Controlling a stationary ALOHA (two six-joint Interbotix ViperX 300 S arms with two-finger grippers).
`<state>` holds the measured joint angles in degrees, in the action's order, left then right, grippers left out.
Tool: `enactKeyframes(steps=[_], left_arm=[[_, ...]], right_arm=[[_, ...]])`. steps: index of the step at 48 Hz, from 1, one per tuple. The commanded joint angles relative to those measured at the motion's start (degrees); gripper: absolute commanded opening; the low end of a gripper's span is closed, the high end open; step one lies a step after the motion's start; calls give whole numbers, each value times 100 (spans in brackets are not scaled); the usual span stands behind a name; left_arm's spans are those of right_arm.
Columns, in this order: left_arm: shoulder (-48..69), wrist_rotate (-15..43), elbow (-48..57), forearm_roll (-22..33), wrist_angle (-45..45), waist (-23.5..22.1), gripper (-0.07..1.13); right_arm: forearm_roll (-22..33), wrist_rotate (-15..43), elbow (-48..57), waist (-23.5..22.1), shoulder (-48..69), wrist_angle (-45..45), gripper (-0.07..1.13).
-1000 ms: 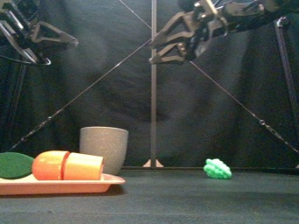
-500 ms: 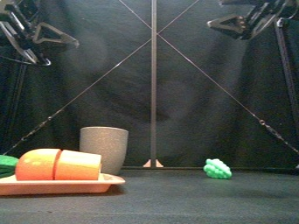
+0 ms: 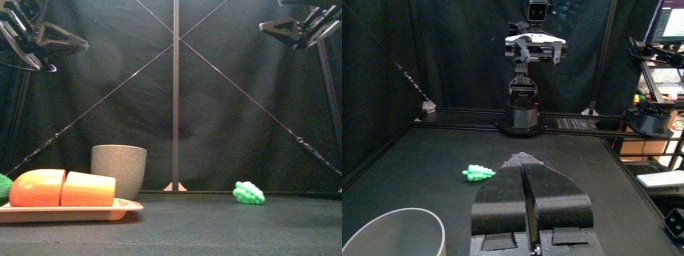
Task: Pick the carrot then place it on the pink plate
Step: Drop carrot on the pink plate and return to neutral
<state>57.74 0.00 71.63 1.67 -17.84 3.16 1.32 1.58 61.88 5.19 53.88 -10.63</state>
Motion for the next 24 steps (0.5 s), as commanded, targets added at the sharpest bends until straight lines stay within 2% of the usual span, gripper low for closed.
enactKeyframes(steps=[1, 24], left_arm=[[-9, -9, -97, 9, -53, 9, -3], [0, -9, -88, 18, -53, 9, -3]], right_arm=[[0, -9, -44, 18, -26, -62, 95], [9, -18, 53, 9, -26, -62, 95]])
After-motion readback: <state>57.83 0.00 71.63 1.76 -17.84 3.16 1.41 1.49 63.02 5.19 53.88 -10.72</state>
